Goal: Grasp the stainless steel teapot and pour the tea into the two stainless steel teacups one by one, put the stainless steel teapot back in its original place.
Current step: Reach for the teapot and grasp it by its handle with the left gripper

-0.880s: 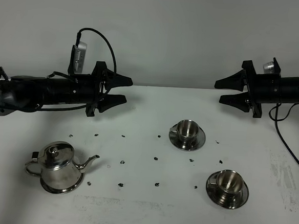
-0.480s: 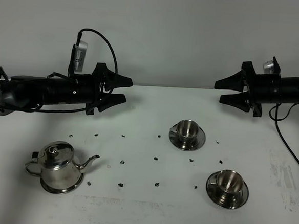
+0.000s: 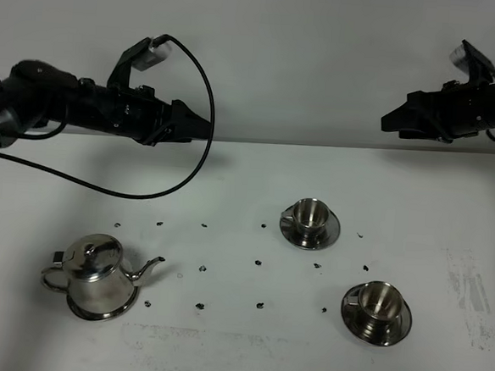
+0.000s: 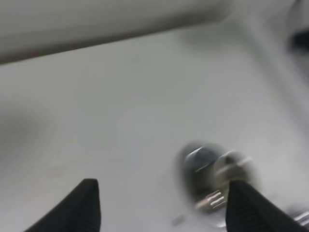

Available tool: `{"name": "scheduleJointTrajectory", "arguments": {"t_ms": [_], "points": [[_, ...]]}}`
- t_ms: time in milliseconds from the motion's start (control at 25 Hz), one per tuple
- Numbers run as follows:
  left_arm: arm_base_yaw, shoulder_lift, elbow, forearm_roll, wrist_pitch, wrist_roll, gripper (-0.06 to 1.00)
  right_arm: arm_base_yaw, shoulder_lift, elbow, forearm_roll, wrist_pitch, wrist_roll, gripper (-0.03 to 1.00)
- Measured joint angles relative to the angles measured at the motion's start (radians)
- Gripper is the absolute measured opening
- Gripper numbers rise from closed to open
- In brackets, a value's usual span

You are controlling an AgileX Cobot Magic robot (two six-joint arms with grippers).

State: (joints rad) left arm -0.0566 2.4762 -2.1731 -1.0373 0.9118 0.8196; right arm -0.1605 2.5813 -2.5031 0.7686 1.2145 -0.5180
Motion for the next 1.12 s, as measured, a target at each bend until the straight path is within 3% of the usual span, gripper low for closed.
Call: {"name": "scheduleJointTrajectory", "arguments": {"t_ms": [160,280,360,520,680,880,1120], "points": [[-0.025,-0.055,-0.077,0.374,0.005,-0.099,0.54,0.0,0.0,-0.097,-0.301,0.003,0.074,0.42],[-0.048,-0.099,-0.087,0.592,0.034,-0.139,0.53,0.0,-0.015,-0.129,-0.432,0.004,0.132,0.42],[-0.06,-0.127,-0.087,0.673,0.046,-0.173,0.53,0.006,-0.046,-0.125,-0.497,0.005,0.157,0.42],[-0.064,-0.205,-0.069,0.702,0.06,-0.231,0.53,0.037,-0.169,-0.044,-0.544,0.005,0.18,0.42],[-0.064,-0.367,0.126,0.702,0.008,-0.235,0.53,0.062,-0.311,0.058,-0.521,0.006,0.224,0.42],[-0.065,-0.608,0.49,0.705,-0.206,-0.202,0.53,0.065,-0.533,0.223,-0.515,0.005,0.251,0.42],[-0.065,-0.829,0.785,0.705,-0.443,-0.175,0.53,0.07,-0.843,0.537,-0.491,-0.013,0.249,0.42]]}}
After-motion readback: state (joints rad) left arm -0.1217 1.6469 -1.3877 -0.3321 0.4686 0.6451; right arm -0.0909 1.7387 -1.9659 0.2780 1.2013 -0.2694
